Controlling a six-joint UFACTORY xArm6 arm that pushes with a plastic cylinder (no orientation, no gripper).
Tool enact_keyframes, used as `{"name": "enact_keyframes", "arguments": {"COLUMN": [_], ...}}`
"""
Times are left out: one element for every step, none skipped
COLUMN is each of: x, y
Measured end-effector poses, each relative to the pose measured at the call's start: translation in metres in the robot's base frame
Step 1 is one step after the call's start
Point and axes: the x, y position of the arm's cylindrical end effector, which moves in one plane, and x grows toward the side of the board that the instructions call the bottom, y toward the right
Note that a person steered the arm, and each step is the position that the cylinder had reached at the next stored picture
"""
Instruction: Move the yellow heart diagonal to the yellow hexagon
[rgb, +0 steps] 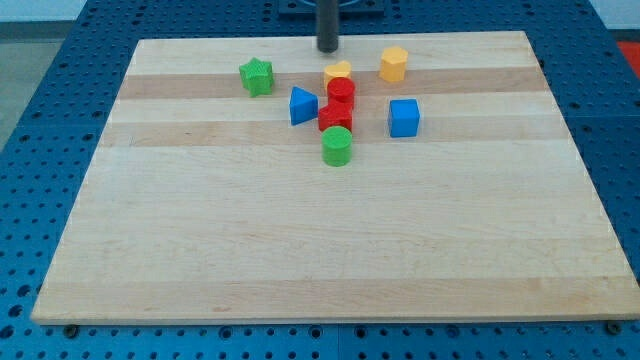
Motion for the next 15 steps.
{"name": "enact_keyframes", "arguments": {"x": [0.009,0.045,0.063,0.075,0.075,0.056,0.053,0.053,0.047,0.057,0.073,0.081,0.098,0.128,0.154], "y": [-0.025,-0.023,0.000,0.015,0.017,0.049,0.061,0.061,0.061,0.055,0.044,0.041,0.037,0.037,0.035]}}
